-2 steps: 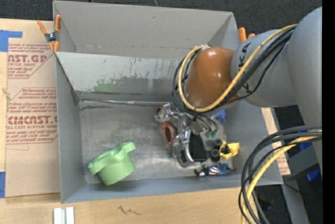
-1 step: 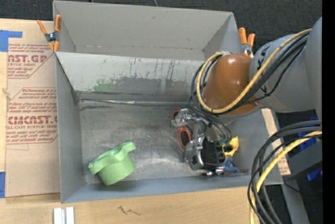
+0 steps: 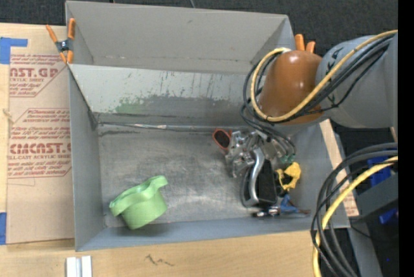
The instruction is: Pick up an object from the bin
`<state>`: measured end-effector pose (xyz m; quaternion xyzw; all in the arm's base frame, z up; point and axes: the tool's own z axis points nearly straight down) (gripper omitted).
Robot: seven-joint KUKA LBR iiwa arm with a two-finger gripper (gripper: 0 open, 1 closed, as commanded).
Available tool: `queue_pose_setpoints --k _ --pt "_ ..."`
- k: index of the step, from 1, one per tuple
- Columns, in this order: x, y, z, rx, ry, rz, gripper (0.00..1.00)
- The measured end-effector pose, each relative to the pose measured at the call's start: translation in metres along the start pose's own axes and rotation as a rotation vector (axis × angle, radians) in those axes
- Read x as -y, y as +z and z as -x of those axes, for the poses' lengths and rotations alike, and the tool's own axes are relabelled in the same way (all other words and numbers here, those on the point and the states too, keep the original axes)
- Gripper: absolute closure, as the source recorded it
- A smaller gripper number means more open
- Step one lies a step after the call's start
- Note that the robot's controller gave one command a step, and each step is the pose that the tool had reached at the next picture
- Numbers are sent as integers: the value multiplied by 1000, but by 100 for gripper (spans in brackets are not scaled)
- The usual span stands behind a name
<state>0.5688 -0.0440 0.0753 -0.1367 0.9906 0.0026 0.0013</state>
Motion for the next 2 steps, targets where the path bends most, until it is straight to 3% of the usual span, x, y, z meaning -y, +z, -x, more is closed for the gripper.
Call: queue_pose_setpoints --k 1,2 --pt "0 0 0 0 1 0 100" --pt "-53 -52 -58 -5 -577 -2 0"
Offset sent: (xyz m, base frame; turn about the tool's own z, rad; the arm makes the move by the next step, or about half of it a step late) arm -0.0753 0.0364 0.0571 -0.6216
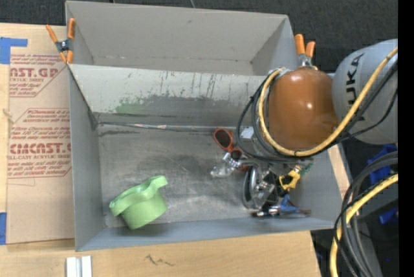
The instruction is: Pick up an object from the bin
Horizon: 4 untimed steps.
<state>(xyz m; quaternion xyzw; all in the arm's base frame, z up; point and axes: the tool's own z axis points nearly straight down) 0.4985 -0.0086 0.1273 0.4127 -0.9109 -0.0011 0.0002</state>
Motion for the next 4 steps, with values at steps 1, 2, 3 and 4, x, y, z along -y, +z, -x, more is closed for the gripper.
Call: queue_pose_setpoints --k 1,2,3,4 --pt "-6 -5 -1 1 -45 -1 0" --pt "14 -11 -25 3 -102 0 0" --pt "74 -22 -21 1 -137 -1 0" --pt "115 47 -22 -20 106 11 100"
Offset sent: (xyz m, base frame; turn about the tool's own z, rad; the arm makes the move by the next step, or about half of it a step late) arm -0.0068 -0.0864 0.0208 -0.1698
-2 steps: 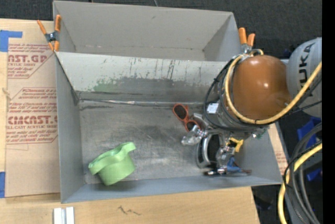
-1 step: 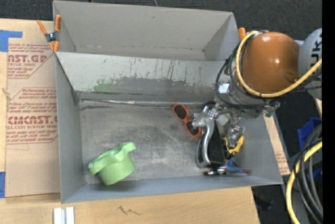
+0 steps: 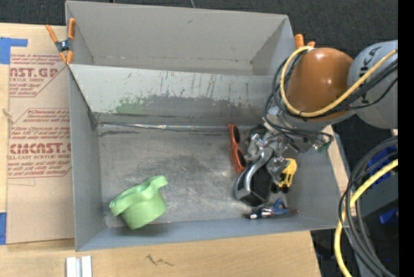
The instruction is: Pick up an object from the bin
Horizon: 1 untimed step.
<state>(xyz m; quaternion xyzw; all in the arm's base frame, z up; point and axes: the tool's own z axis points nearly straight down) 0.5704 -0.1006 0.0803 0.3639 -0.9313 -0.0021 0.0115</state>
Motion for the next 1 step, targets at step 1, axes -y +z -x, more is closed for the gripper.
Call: queue_pose_setpoints --k 1 --pt "0 0 0 0 0 0 100"
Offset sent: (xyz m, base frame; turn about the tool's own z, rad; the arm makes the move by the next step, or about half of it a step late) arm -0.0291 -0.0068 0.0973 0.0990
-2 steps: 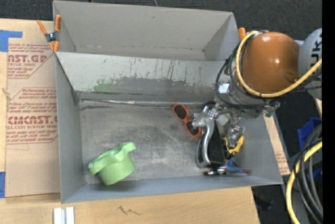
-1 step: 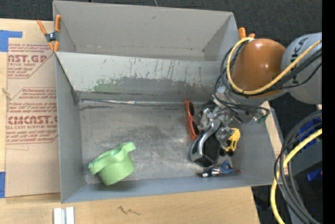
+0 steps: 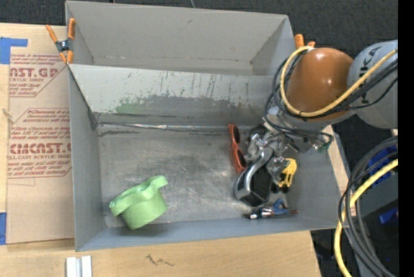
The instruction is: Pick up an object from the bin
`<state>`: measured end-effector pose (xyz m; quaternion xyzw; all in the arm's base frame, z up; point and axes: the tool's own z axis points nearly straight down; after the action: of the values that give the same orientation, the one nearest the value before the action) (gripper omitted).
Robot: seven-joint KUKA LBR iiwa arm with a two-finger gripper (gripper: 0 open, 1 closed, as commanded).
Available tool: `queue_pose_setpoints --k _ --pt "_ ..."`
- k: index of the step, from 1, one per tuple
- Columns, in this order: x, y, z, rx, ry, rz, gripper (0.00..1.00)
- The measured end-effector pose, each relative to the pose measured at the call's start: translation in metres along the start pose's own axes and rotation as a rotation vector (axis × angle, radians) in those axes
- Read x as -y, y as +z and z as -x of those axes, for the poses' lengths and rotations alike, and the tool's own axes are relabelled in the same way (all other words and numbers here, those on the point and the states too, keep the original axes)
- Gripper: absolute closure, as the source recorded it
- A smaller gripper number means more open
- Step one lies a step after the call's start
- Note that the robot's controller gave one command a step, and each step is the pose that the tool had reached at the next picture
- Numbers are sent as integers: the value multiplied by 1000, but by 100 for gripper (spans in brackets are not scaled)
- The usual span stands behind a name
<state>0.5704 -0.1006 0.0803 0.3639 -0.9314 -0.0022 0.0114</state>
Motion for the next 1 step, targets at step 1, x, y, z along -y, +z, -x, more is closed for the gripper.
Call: queue_pose_setpoints --k 1 --pt "-12 -39 -13 17 48 -2 100"
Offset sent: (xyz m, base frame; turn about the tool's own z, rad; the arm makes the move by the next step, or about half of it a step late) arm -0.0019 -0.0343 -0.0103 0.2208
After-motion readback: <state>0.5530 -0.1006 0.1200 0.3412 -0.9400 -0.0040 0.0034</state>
